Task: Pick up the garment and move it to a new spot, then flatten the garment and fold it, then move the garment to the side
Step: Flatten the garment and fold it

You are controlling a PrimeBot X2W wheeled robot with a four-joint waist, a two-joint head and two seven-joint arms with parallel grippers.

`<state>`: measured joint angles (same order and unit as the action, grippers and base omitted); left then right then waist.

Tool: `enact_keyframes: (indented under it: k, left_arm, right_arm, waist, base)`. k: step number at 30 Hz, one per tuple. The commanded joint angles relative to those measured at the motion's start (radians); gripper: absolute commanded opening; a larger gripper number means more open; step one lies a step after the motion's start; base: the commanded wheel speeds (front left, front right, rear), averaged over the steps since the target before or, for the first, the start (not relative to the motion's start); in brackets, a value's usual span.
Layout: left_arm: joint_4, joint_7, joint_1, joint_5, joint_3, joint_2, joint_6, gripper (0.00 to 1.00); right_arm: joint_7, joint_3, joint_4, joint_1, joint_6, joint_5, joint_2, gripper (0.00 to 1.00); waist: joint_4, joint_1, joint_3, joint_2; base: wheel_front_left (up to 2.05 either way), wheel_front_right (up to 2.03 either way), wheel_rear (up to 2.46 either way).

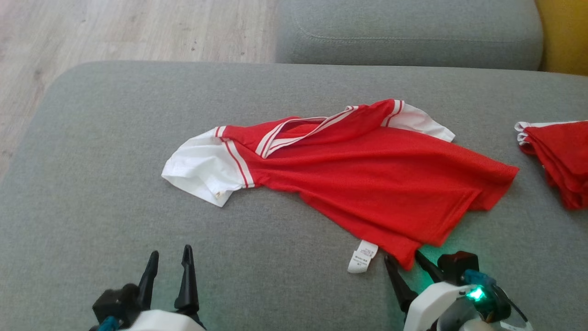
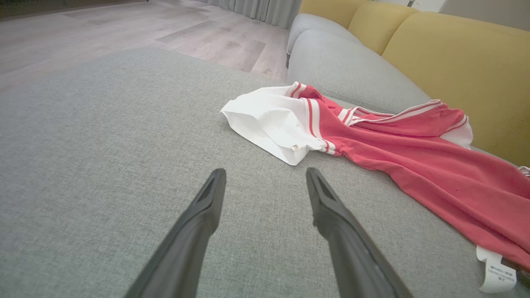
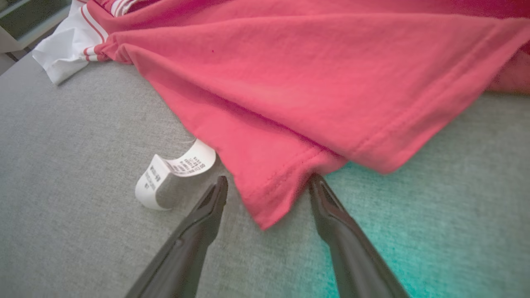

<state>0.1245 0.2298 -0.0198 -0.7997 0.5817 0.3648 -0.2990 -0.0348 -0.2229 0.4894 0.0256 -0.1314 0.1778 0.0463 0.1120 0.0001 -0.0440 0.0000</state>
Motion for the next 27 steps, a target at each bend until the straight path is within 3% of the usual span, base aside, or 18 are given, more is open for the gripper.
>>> enact_keyframes:
  k: [1, 3, 4, 5, 8, 18, 27]
  left_arm:
    - [-0.030, 0.004, 0.051, 0.009, -0.031, 0.020, -0.003, 1.00]
    - [-0.030, 0.004, 0.050, 0.010, -0.029, 0.021, -0.004, 1.00]
    - [-0.030, 0.004, 0.050, 0.010, -0.029, 0.021, -0.005, 1.00]
    - [-0.030, 0.004, 0.049, 0.010, -0.028, 0.021, -0.005, 1.00]
    - [-0.037, 0.003, 0.043, 0.011, -0.027, 0.025, -0.012, 1.00]
    - [-0.040, 0.004, 0.043, 0.009, -0.025, 0.024, -0.015, 1.00]
    - [-0.030, -0.001, 0.068, 0.003, -0.033, 0.028, -0.008, 1.00]
  right_arm:
    - [0.022, -0.030, -0.004, 0.047, 0.001, 0.014, 0.004, 1.00]
    - [0.040, -0.032, 0.017, 0.058, 0.001, 0.022, 0.004, 1.00]
    - [0.052, -0.031, 0.026, 0.063, 0.001, 0.027, 0.004, 0.86]
    - [0.065, -0.031, 0.033, 0.069, 0.001, 0.031, 0.004, 0.52]
    - [0.100, -0.028, 0.053, 0.083, 0.001, 0.042, 0.004, 0.00]
    - [0.130, -0.010, 0.024, 0.079, 0.001, 0.042, 0.004, 0.00]
    - [0.094, 0.115, -0.099, -0.009, 0.001, -0.034, 0.004, 0.00]
  waist:
    - [0.008, -0.0001, -0.001, 0.0000]
    - [0.012, -0.0001, -0.001, 0.0000]
    - [0.013, -0.0001, -0.001, 0.0000]
    - [0.014, -0.0001, -0.001, 0.0000]
    - [0.011, -0.0001, 0.000, 0.0000]
    - [-0.019, -0.0001, -0.002, 0.0000]
    - [-0.052, -0.0001, -0.009, 0.0000]
  base:
    - [0.00, 0.00, 0.00]
    - [0.00, 0.00, 0.00]
    - [0.00, 0.00, 0.00]
    - [0.00, 0.00, 0.00]
    - [0.00, 0.00, 0.00]
    - [0.00, 0.00, 0.00]
    - [0.00, 0.00, 0.00]
